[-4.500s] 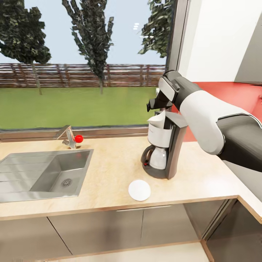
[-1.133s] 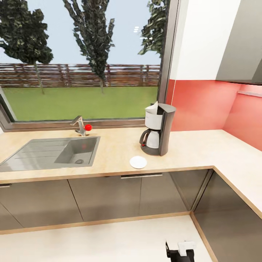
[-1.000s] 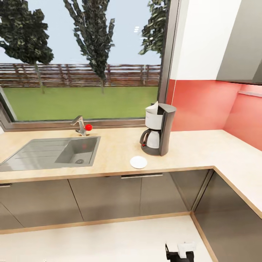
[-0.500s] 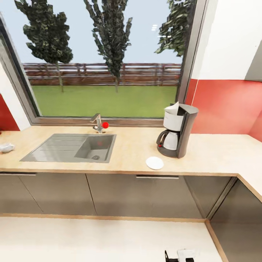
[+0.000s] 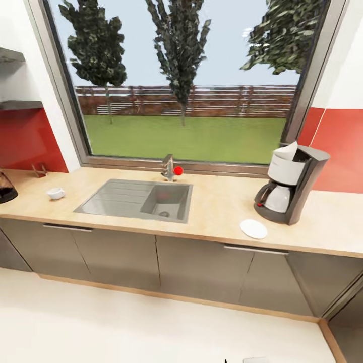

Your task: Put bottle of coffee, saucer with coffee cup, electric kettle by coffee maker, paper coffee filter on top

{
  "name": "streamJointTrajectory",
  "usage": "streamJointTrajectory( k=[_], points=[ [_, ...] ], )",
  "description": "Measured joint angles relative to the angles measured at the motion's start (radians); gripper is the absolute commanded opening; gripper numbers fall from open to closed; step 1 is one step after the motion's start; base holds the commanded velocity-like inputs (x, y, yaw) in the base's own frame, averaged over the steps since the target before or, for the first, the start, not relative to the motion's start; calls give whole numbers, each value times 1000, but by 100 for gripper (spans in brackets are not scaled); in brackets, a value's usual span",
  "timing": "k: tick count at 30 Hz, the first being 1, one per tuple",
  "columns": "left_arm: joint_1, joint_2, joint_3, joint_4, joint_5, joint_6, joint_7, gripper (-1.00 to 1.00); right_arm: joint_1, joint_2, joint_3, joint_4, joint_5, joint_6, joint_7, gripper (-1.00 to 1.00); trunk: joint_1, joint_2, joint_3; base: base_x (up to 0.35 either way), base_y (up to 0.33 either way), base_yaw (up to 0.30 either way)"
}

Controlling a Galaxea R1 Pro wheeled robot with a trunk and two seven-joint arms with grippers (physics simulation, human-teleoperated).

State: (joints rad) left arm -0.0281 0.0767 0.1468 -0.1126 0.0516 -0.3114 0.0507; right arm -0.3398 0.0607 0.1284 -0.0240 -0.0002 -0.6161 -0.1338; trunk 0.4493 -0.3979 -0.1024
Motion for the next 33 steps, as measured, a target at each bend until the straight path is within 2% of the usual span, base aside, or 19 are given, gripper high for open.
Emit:
streamJointTrajectory(
  k=[3, 5, 6, 8, 9, 11, 14, 20, 33],
  points=[
    [0, -1, 0, 2, 1, -16, 0, 100, 5, -1, 0, 0, 1, 15, -1, 100, 0, 0, -1, 83, 304, 7],
    [0, -1, 0, 2, 1, -17, 0, 100, 6, -1, -2, -1, 1, 102, -2, 100, 0, 0, -1, 84, 304, 1],
    [0, -1, 0, 2, 1, -17, 0, 100, 6, -1, -3, -2, -1, 185, -3, 100, 0, 0, -1, 84, 304, 0],
    [0, -1, 0, 2, 1, -17, 0, 100, 6, 0, -4, -9, -4, 479, -4, 100, 0, 0, -1, 84, 304, 0],
    [0, -1, 0, 1, 1, -17, 0, 100, 6, 0, -3, -19, -5, 592, -4, 100, 0, 0, -1, 84, 304, 0],
    [0, -1, 0, 1, 1, -17, 0, 100, 6, 0, -2, -25, -5, 658, -4, 100, 0, 0, -1, 84, 306, 0],
    [0, -1, 0, 1, 1, -18, 0, 100, 6, 1, -1, -29, -5, 670, -4, 100, 0, 0, -1, 84, 320, 0],
    [0, 1, 0, 1, 0, -18, 0, 100, 6, 2, 0, -27, -5, 573, -4, 100, 0, 0, -1, 113, 332, 0],
    [0, 0, 0, 1, 0, -18, 0, 100, 6, 1, -1, -26, -5, 561, -3, 100, 0, 0, -1, 101, 334, 172]
  ],
)
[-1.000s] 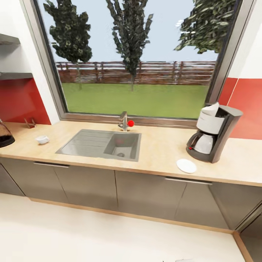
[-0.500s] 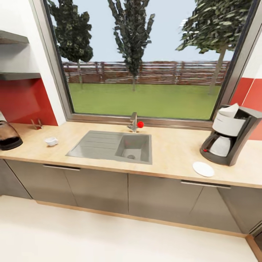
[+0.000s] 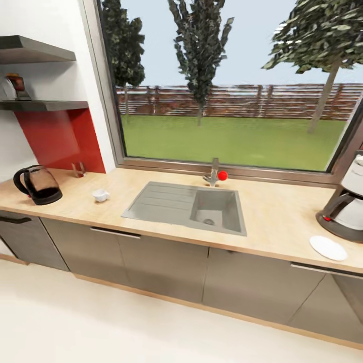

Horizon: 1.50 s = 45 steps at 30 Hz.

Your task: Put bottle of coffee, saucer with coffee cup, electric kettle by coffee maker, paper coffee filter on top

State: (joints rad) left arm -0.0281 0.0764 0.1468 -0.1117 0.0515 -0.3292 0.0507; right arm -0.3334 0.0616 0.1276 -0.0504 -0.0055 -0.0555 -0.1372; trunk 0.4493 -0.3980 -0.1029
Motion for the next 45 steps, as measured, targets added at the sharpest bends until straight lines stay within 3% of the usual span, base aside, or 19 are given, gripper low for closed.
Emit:
streamJointTrajectory(
  k=[45],
  points=[
    [0, 0, -2, 2, 0, 0, 0, 100, 0, 0, 0, 0, 0, 0, 0, 100, 0, 0, 41, 166, 315, 182]
  ],
)
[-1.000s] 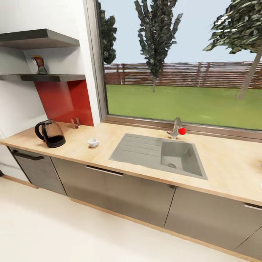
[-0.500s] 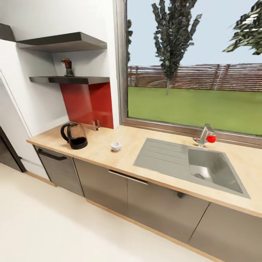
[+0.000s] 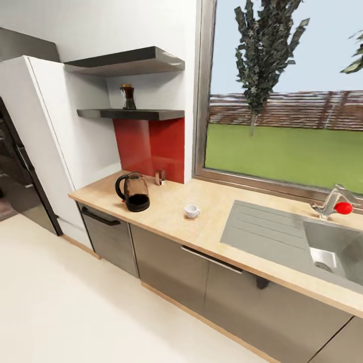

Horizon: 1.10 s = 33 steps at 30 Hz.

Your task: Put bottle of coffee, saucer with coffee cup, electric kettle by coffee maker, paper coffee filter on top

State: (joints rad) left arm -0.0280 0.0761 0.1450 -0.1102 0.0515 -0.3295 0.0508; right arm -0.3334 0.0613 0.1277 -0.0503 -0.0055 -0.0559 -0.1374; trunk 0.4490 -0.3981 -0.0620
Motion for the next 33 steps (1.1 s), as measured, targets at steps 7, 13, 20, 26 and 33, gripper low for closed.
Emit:
streamJointTrajectory(
  k=[7, 13, 20, 26, 33],
  points=[
    [0, -1, 0, 0, 0, 0, 0, 100, 0, 0, 0, 0, 0, 0, 0, 100, 0, 0, 7, 184, 296, 196],
    [0, -1, 0, 0, 0, 0, 0, 100, 0, 0, 0, 0, 0, 0, 0, 100, 0, 0, 13, 174, 296, 181],
    [0, -1, 0, 0, 0, 0, 0, 100, 0, 0, 0, 0, 0, 0, 0, 100, 0, 0, 19, 183, 294, 87],
    [0, -1, 0, 0, 0, 0, 0, 100, 0, 0, -1, 0, 0, 0, 0, 100, 0, 0, 19, 230, 273, 4],
    [0, -1, 0, 0, 0, 0, 0, 100, 0, -1, 1, 0, 1, 1, 0, 100, 0, 0, 19, 242, 250, 0]
  ],
)
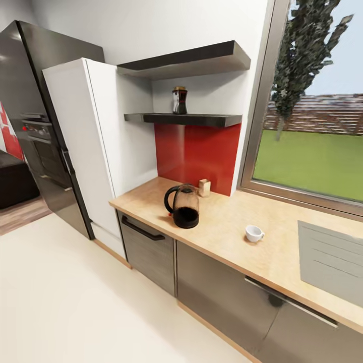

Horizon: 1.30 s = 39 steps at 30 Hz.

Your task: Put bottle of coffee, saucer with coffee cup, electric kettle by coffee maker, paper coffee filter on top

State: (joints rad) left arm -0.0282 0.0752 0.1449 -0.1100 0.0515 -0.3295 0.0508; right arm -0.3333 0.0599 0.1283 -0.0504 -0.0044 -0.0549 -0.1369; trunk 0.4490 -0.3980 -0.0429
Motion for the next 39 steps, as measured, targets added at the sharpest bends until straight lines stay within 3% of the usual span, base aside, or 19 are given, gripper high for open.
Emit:
streamJointTrajectory(
  k=[33, 39],
  points=[
    [0, 0, 0, 0, 0, 0, 0, 100, 0, 0, 1, -4, 1, -1, 4, 100, 0, 0, 0, 182, 286, 0],
    [0, 0, 0, 0, 0, 0, 0, 100, 0, -8, 2, -3, 3, 3, 175, 100, 0, 0, 0, 136, 312, 0]
  ],
)
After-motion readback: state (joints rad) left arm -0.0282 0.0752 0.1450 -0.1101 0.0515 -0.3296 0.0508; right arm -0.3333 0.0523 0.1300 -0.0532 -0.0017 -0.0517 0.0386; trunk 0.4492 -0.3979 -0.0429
